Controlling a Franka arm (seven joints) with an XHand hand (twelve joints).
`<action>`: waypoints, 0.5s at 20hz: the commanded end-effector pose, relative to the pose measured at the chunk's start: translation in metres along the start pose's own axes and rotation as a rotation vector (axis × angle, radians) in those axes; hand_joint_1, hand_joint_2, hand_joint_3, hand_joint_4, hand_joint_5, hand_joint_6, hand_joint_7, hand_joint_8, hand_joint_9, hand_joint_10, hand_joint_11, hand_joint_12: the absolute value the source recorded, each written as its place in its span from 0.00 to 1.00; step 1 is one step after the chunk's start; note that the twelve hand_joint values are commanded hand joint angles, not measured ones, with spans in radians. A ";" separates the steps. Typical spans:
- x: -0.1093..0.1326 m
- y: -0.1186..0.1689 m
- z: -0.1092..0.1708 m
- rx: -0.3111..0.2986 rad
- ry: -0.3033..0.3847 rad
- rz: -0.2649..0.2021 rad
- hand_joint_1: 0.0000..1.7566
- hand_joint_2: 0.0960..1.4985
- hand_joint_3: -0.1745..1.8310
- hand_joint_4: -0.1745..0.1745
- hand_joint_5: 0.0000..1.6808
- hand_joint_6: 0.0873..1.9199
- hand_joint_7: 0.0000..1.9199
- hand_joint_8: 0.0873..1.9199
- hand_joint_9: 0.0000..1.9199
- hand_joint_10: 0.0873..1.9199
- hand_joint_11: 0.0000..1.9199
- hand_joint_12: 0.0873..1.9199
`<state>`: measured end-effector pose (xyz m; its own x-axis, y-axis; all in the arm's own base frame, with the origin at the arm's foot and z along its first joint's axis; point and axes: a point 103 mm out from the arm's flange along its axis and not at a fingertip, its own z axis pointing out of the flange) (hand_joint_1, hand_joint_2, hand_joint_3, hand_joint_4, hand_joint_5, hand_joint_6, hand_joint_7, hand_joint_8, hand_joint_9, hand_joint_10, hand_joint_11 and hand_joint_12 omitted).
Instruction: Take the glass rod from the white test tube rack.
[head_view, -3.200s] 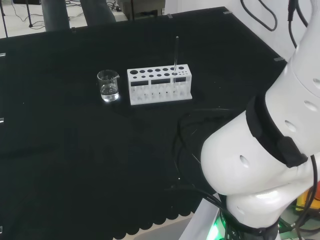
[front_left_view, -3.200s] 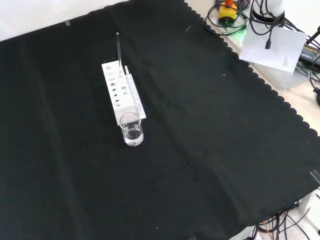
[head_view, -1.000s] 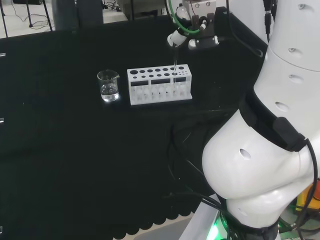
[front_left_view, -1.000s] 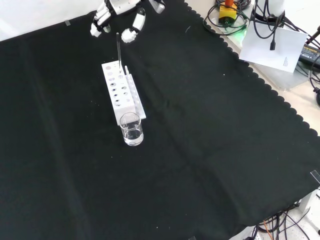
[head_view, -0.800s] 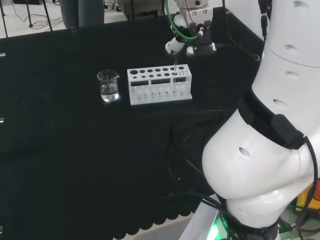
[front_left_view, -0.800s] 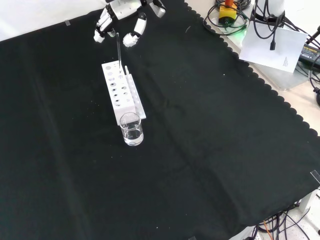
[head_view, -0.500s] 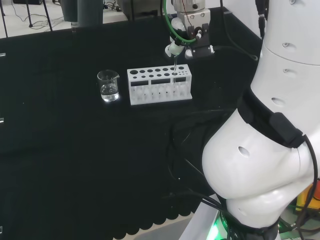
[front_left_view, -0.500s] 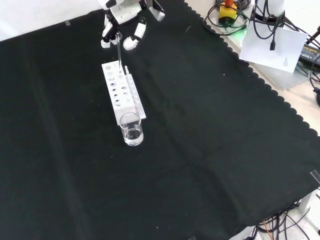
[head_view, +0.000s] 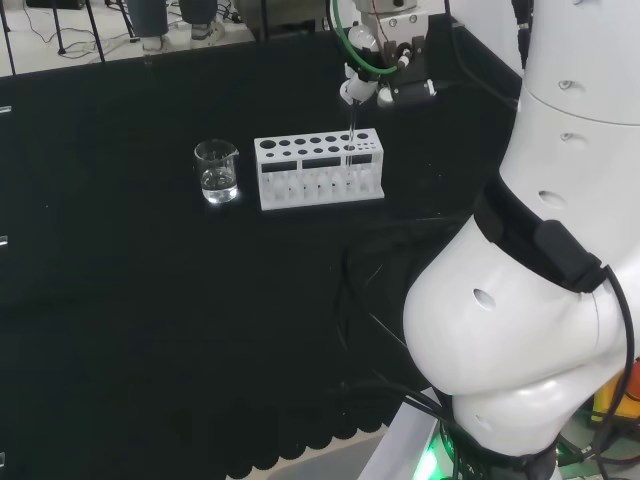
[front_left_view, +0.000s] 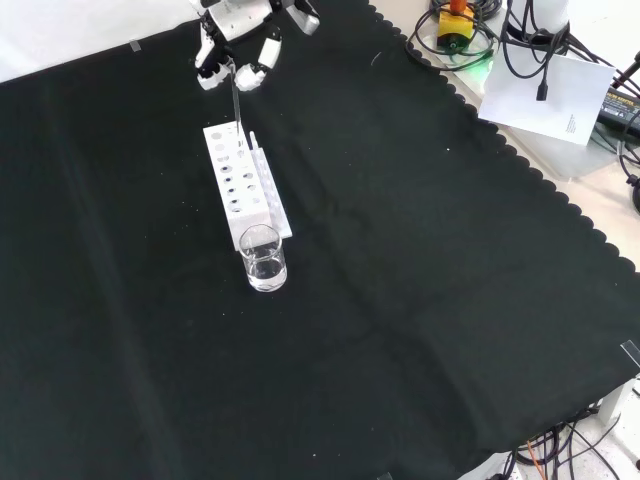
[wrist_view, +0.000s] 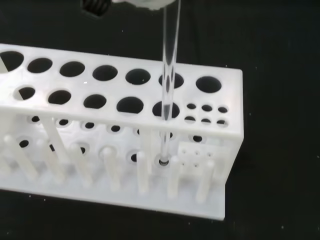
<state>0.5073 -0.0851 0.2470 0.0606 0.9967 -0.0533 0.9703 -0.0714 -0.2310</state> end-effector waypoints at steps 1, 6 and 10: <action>-0.001 0.006 -0.002 -0.010 0.005 -0.023 0.60 0.53 0.43 0.00 0.40 0.42 0.45 0.43 0.70 0.24 0.69 0.46; 0.003 0.008 0.001 -0.002 0.021 -0.048 0.65 0.52 0.45 0.00 0.42 0.44 0.48 0.44 0.72 0.24 0.78 0.37; 0.006 0.006 -0.001 0.025 -0.007 -0.048 0.62 0.50 0.47 0.00 0.36 0.46 0.39 0.43 0.69 0.22 0.79 0.37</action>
<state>0.5144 -0.0830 0.2451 0.0161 0.9993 -0.0329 0.9723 -0.0234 -0.2326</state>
